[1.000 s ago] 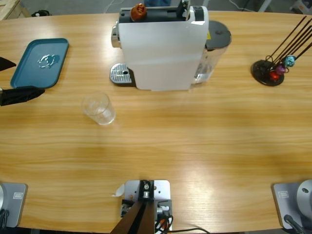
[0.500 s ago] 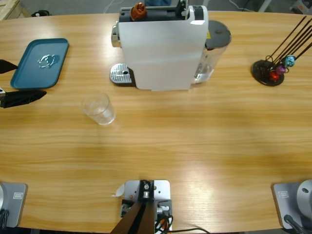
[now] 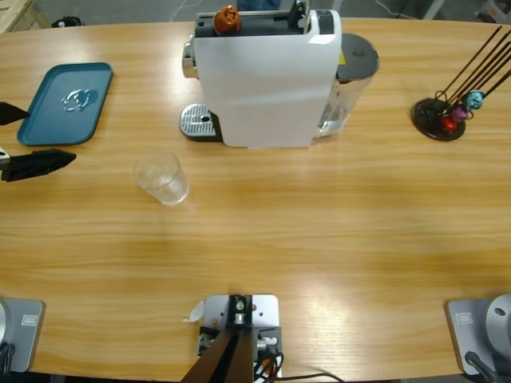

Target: Pour coffee

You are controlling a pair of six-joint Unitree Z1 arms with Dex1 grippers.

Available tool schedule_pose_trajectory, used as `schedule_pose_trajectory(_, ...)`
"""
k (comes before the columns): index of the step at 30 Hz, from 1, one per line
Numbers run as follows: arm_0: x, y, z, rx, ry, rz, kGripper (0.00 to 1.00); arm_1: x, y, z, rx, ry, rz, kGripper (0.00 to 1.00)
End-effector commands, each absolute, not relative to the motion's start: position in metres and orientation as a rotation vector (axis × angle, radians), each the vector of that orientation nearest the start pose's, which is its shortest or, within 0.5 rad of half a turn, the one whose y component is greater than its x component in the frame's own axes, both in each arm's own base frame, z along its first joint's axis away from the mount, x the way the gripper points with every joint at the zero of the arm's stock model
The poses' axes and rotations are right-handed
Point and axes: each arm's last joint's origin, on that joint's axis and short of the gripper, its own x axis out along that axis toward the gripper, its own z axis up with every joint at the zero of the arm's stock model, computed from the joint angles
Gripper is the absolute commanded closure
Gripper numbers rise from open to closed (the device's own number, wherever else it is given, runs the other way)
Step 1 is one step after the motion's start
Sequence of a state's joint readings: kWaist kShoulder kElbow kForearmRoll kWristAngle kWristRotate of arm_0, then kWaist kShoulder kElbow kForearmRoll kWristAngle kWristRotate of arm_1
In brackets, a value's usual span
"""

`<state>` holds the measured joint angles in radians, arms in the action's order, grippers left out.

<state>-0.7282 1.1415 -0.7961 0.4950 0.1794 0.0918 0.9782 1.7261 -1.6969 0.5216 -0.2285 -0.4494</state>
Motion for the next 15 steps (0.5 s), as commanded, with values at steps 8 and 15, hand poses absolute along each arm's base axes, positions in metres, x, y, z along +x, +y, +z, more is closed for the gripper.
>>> schedule_pose_trajectory(8, 0.112, -0.091, 0.300, 0.442, 0.763, -0.574, 0.000, 0.233, 0.319, 0.463, -0.420, 0.707, 0.937, 0.879)
schedule_pose_trajectory(15, 0.115, -0.094, 0.297, 0.445, 0.774, -0.574, 0.000, 0.256, 0.339, 0.427, -0.441, 0.795, 0.917, 0.872)
